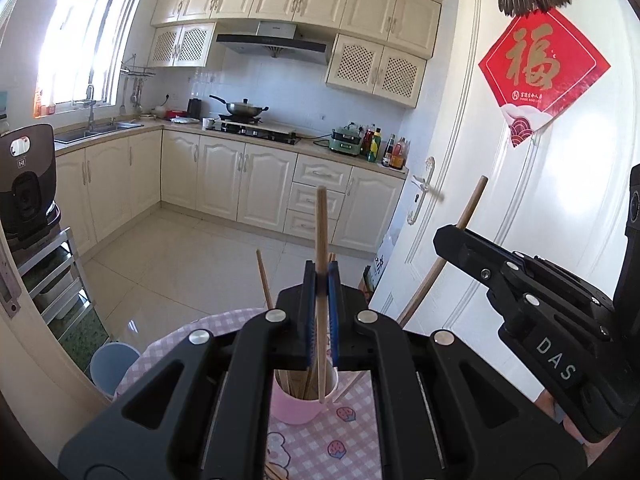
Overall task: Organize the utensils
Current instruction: 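Lower the chopsticks into the pink cup and open both tools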
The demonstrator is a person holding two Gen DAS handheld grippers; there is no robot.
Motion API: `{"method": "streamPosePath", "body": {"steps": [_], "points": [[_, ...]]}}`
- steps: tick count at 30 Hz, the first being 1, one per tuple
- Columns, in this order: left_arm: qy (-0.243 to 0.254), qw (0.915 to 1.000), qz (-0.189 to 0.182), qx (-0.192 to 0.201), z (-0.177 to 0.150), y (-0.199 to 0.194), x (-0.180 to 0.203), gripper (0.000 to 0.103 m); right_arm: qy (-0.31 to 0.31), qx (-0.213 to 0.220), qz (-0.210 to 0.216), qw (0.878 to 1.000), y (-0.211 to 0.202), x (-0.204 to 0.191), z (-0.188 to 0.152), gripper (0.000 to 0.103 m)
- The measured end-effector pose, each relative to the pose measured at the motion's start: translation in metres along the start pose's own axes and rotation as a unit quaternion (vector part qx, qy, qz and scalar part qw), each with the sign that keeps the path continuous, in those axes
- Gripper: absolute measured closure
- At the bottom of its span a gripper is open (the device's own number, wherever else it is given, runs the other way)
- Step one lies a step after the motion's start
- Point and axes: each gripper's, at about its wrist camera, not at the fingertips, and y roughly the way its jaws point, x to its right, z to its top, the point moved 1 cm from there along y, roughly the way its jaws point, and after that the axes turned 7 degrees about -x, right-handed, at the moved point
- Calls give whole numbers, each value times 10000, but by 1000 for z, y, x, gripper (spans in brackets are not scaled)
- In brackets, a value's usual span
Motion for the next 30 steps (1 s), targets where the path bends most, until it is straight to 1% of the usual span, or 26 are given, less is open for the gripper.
{"method": "streamPosePath", "body": {"steps": [2,6,9,12,13,14,16,17,22,26,30], "points": [[-8,10000,-1,67,1,4,-1,97,14,123,-9,9999,2,-1,2,99],[132,9998,96,96,-3,18,1,97,-62,184,-75,9998,10,-4,1,99],[184,9997,145,42,-12,30,-2,97,-26,95,-32,9999,20,-2,-5,99],[224,9996,147,-113,-22,42,-4,97,14,-59,7,10000,29,2,-14,99],[313,9993,199,3,-26,40,-4,97,19,-131,32,9999,33,3,-17,99],[395,9990,195,15,-27,39,-2,97,25,-180,48,9998,35,2,-19,99],[450,9990,63,-46,-27,38,0,97,26,-282,63,9996,39,4,-24,99],[455,9989,54,-69,-27,38,1,97,55,-328,70,9994,41,6,-27,99],[655,9975,255,-22,-28,39,7,97,151,-507,93,9986,48,11,-37,99],[658,9975,232,-61,-28,38,7,97,250,-624,142,9976,52,17,-44,98],[793,9965,250,-127,-28,38,10,96,263,-734,165,9968,56,17,-51,98]]}}
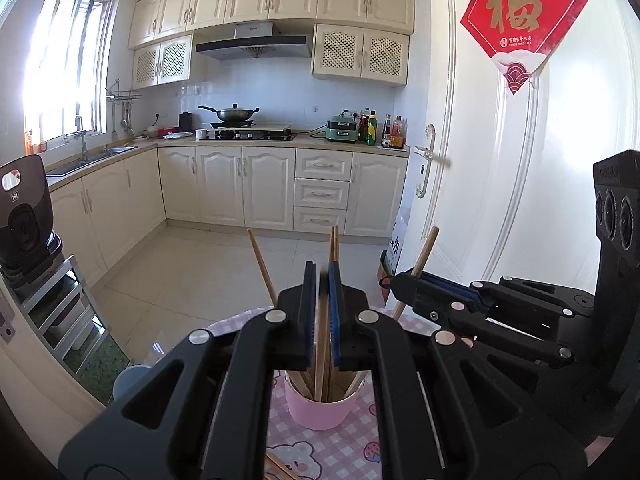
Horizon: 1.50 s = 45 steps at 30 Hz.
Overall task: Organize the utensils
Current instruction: 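Lower the chopsticks into the pink cup and open both tools, then grasp a chopstick from the pile with the right tool while the left tool grasps another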
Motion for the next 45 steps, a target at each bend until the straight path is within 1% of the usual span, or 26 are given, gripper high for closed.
{"method": "streamPosePath", "body": {"steps": [2,4,5,6,7,8,10,12,15,18,22,24,25,28,29,35,38,45], "points": [[69,10000,-13,-25,0,0,2,95,11,-48,24,10000,2,-1,-3,98],[115,9999,58,-55,0,1,4,84,5,-71,18,10000,2,-2,-4,98],[83,9999,76,-45,-1,0,3,70,15,-91,20,10000,3,-2,-6,98],[31,10000,73,-17,-2,-1,1,50,23,-91,27,10000,3,-2,-6,98],[-45,9999,76,67,-2,-4,-1,44,30,-98,33,9999,3,-3,-7,98],[-83,9998,85,127,-3,-7,-2,44,35,-107,42,9999,3,-3,-6,98],[-83,9998,115,106,-2,-8,-3,44,43,-115,47,9999,2,-4,-7,98],[-96,9997,178,125,-1,-11,-4,39,57,-131,40,9999,2,-4,-8,98],[-108,9996,195,162,-3,-17,-7,37,109,-158,44,9998,2,-3,-10,98],[-137,9993,332,105,-7,-20,-11,35,130,-206,33,9997,1,-3,-14,97],[-187,9991,379,44,-17,-26,-18,34,163,-239,35,9996,-2,-5,-20,96],[-218,9990,386,26,-21,-30,-20,32,202,-233,43,9995,-4,-5,-22,93],[-220,9990,381,19,-22,-32,-21,32,207,-235,36,9995,-7,-6,-23,90],[-247,9989,394,-1,-28,-38,-24,31,202,-190,-4,9996,-13,-11,-26,75],[-259,9989,388,-9,-30,-39,-24,31,207,-182,4,9996,-15,-12,-27,73],[-300,9987,404,-55,-42,-53,-25,28,185,-73,4,9998,-33,-22,-37,69],[-340,9986,396,-52,-50,-61,-26,28,162,-51,-8,9999,-41,-26,-45,69],[-344,9982,450,-188,-74,-68,-27,26,171,-94,59,9998,-52,-35,-65,68]]}}
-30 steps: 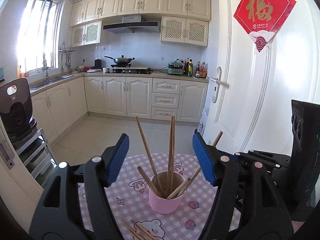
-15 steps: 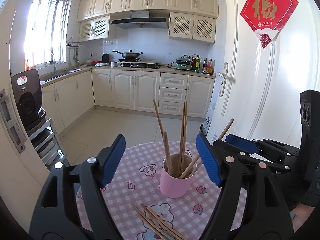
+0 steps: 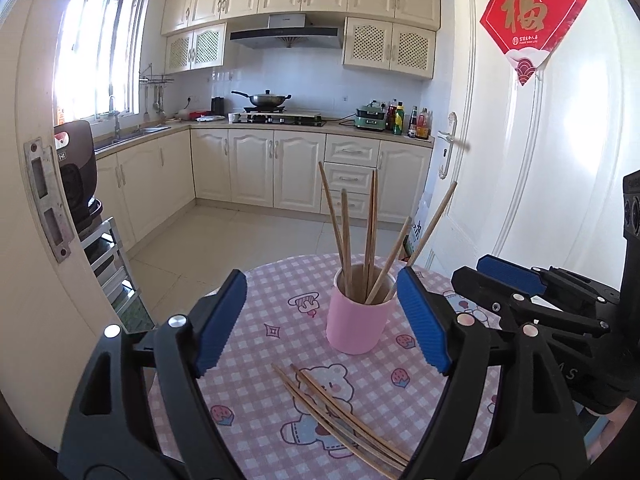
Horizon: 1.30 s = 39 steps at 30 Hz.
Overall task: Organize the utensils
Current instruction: 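Grasp a chopstick from the pile with the right tool while the left tool grasps another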
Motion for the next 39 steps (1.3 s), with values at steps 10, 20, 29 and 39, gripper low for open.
{"method": "streamPosePath", "body": {"steps": [10,20,29,39], "points": [[-385,9933,-34,-1088,-47,33,-25,26,59,-509,69,9987,23,-5,-37,66],[-781,9715,53,-2238,-99,76,-42,26,-66,-1666,151,9859,80,-9,-91,66],[-1178,9559,61,-2689,-126,90,-58,26,-685,-2274,203,9712,100,-32,-127,66],[-1121,9539,78,-2782,-129,95,-55,26,-1074,-2527,87,9615,107,-41,-142,65]]}}
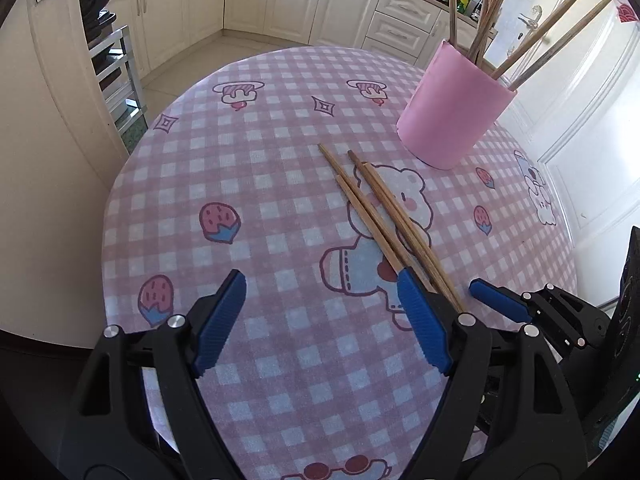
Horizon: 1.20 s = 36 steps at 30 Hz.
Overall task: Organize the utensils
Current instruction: 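Grasp a chopstick from the pile with the right tool while the left tool grasps another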
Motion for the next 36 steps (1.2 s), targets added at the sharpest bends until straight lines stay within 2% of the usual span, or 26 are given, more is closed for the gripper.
{"method": "streamPosePath", "body": {"steps": [6,11,13,16,18,20,21,27,32,36], "points": [[-46,9999,128,-50,0,9,1,26,-228,42,215,9995,-4,-17,-2,63],[-97,9998,143,-91,3,19,1,26,-136,85,291,9994,-6,-12,-2,63],[-176,9997,154,-82,6,22,-1,31,-38,148,353,9993,-11,-5,-2,63],[-184,9992,341,-59,13,26,-1,45,148,256,373,9989,-14,7,0,63],[-96,9992,378,-19,16,27,1,70,271,319,337,9986,-16,15,4,63],[3,9998,171,-41,18,29,5,79,407,320,403,9978,-14,21,8,63],[96,9998,189,-39,18,30,8,88,446,319,440,9975,-11,23,10,63],[580,9979,285,-6,19,32,15,91,465,280,436,9976,2,27,32,63],[584,9980,226,-56,24,32,10,92,361,232,415,9982,13,25,52,68],[575,9982,137,-67,28,34,8,92,127,131,91,9998,23,21,64,71]]}}
